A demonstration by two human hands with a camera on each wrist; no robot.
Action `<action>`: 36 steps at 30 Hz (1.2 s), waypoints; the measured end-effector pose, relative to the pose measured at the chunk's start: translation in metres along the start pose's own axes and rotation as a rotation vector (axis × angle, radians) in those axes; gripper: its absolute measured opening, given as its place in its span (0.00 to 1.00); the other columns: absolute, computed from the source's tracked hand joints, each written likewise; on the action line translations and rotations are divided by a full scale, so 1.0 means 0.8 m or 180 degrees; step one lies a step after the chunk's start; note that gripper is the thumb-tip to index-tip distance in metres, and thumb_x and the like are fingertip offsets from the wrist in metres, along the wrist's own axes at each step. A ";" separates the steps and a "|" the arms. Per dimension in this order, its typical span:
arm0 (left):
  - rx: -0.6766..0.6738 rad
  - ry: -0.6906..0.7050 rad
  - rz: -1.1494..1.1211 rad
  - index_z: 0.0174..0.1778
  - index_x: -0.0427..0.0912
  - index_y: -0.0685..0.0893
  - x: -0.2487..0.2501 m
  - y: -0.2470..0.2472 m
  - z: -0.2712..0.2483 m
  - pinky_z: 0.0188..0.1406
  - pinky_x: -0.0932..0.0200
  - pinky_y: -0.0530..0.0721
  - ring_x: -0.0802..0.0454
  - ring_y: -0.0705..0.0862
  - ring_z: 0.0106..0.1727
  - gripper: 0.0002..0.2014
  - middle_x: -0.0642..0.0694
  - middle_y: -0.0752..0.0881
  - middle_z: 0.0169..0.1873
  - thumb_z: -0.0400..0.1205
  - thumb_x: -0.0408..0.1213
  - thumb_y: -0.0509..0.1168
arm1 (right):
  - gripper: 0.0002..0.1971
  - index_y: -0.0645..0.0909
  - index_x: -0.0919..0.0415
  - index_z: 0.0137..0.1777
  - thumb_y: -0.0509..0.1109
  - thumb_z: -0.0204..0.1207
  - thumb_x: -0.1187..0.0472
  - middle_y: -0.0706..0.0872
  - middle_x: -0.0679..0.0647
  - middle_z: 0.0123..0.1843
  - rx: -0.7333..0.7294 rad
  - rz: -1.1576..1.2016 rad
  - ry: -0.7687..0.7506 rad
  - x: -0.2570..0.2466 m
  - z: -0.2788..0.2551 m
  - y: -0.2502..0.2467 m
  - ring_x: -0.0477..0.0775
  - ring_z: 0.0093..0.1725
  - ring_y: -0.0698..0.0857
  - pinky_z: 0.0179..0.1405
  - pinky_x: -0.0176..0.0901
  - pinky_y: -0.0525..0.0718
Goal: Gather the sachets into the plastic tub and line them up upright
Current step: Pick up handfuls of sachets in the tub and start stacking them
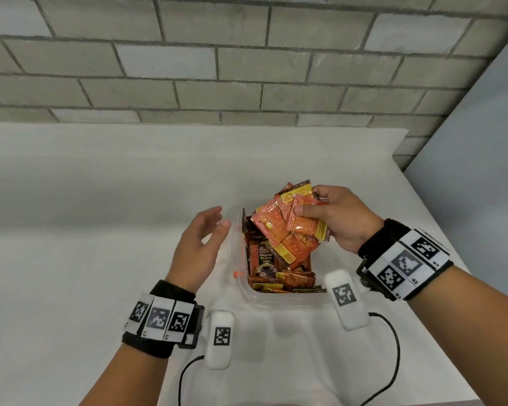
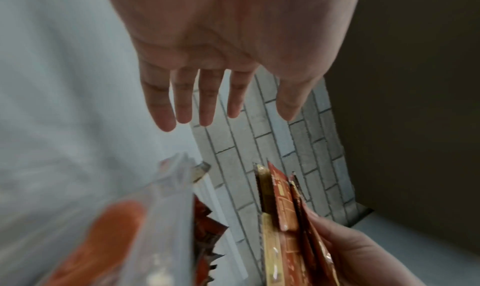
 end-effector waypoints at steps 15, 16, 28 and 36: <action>-0.1461 -0.0534 -0.1179 0.63 0.55 0.77 0.054 0.130 -0.020 0.40 0.46 0.90 0.47 0.89 0.55 0.18 0.47 0.87 0.58 0.78 0.37 0.69 | 0.12 0.82 0.62 0.53 0.73 0.72 0.73 0.89 0.58 0.48 -0.0298 0.0075 -0.0458 -0.031 -0.006 0.001 0.53 0.46 0.89 0.43 0.43 0.89; -0.1426 -0.0534 -0.1228 0.63 0.54 0.77 0.053 0.133 -0.018 0.40 0.46 0.90 0.46 0.89 0.54 0.17 0.46 0.88 0.57 0.80 0.33 0.67 | 0.12 0.81 0.60 0.52 0.73 0.72 0.73 0.88 0.57 0.49 -0.0259 -0.0030 -0.0476 -0.029 -0.005 0.000 0.52 0.45 0.88 0.41 0.41 0.89; -0.1560 -0.0481 -0.0981 0.62 0.51 0.76 0.064 0.156 -0.012 0.53 0.46 0.88 0.45 0.88 0.56 0.19 0.44 0.87 0.57 0.82 0.25 0.64 | 0.21 0.72 0.55 0.67 0.69 0.77 0.69 0.85 0.55 0.60 -0.0919 -0.0808 -0.0311 -0.031 -0.022 -0.006 0.56 0.56 0.87 0.44 0.52 0.89; -0.1704 -0.0720 -0.1163 0.66 0.50 0.77 0.069 0.161 -0.021 0.51 0.43 0.88 0.42 0.87 0.60 0.20 0.44 0.87 0.59 0.78 0.46 0.66 | 0.21 0.76 0.60 0.63 0.72 0.72 0.76 0.87 0.58 0.57 -0.0980 -0.1174 -0.0756 -0.050 -0.024 -0.012 0.57 0.56 0.87 0.58 0.56 0.86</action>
Point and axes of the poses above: each hand's wrist, its own z-axis towards the middle knuckle, its own y-axis out of the palm, x = y × z, the point moved 8 cm from there along z, towards the middle knuckle
